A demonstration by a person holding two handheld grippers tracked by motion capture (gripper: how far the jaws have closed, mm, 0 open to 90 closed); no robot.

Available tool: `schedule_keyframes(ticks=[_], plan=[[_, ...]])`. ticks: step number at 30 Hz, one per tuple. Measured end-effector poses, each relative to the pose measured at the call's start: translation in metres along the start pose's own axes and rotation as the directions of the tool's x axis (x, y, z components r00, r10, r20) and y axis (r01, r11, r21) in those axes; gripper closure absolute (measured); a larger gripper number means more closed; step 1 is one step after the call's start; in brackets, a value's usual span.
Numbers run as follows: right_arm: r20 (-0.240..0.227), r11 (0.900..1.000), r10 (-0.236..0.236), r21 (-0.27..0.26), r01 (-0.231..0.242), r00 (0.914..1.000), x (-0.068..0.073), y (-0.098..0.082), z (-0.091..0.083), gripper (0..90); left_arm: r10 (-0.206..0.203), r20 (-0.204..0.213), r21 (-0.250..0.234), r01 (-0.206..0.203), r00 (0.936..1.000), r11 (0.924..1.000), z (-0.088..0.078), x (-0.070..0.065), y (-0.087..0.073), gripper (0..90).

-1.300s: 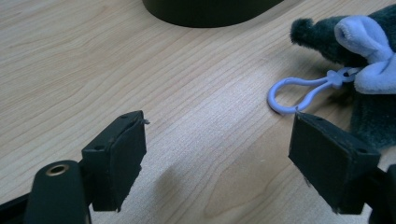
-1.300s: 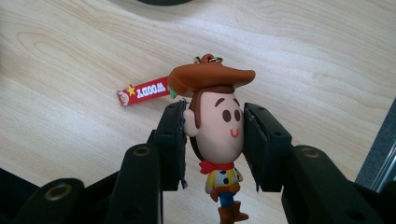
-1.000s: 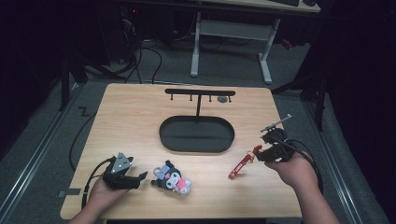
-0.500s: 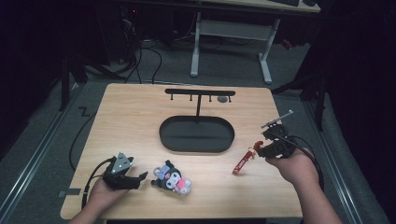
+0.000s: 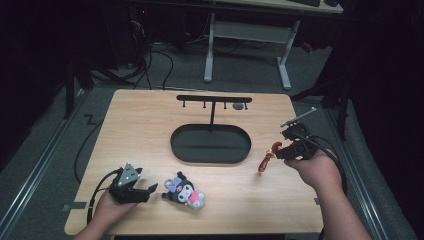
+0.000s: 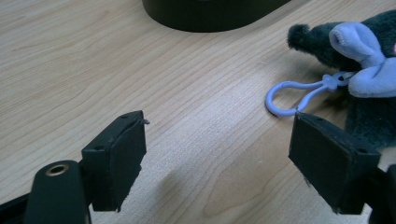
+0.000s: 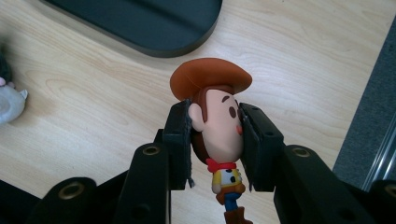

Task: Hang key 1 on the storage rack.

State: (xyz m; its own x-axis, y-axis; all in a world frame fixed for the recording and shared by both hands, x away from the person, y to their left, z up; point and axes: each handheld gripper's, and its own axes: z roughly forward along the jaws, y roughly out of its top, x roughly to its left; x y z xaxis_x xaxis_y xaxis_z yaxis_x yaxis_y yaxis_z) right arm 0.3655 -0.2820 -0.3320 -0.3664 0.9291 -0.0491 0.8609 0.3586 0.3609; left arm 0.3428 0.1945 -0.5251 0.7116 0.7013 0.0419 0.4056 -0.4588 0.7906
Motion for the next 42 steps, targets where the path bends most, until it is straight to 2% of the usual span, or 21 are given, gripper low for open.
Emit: schedule_keyframes(ticks=[7,13,22,29,42], plan=[[-0.008,1.000,0.001,-0.022,-0.001,1.0000,0.001,0.017,-0.012,66.8,0.001,0.004,0.000,-0.001,1.0000,1.0000,-0.001,0.000,0.000,19.4],[-0.016,0.999,0.008,-0.033,-0.008,0.9998,0.002,0.031,-0.015,66.8,-0.002,0.004,-0.002,0.002,1.0000,1.0000,-0.001,0.000,-0.001,19.4],[-0.026,0.999,0.016,-0.036,-0.017,0.9995,0.004,0.047,-0.011,66.8,-0.018,0.004,-0.008,0.018,0.9998,0.9998,-0.004,0.002,-0.002,19.3],[-0.022,0.999,0.001,-0.038,-0.002,0.9997,0.010,0.062,-0.011,66.9,-0.016,0.008,-0.010,0.016,0.9998,0.9998,-0.004,0.002,-0.003,19.3],[-0.042,0.999,0.000,-0.034,-0.001,0.9991,0.011,0.090,0.004,66.9,-0.013,0.013,-0.014,0.014,0.9998,0.9998,-0.005,0.002,-0.003,19.3]])
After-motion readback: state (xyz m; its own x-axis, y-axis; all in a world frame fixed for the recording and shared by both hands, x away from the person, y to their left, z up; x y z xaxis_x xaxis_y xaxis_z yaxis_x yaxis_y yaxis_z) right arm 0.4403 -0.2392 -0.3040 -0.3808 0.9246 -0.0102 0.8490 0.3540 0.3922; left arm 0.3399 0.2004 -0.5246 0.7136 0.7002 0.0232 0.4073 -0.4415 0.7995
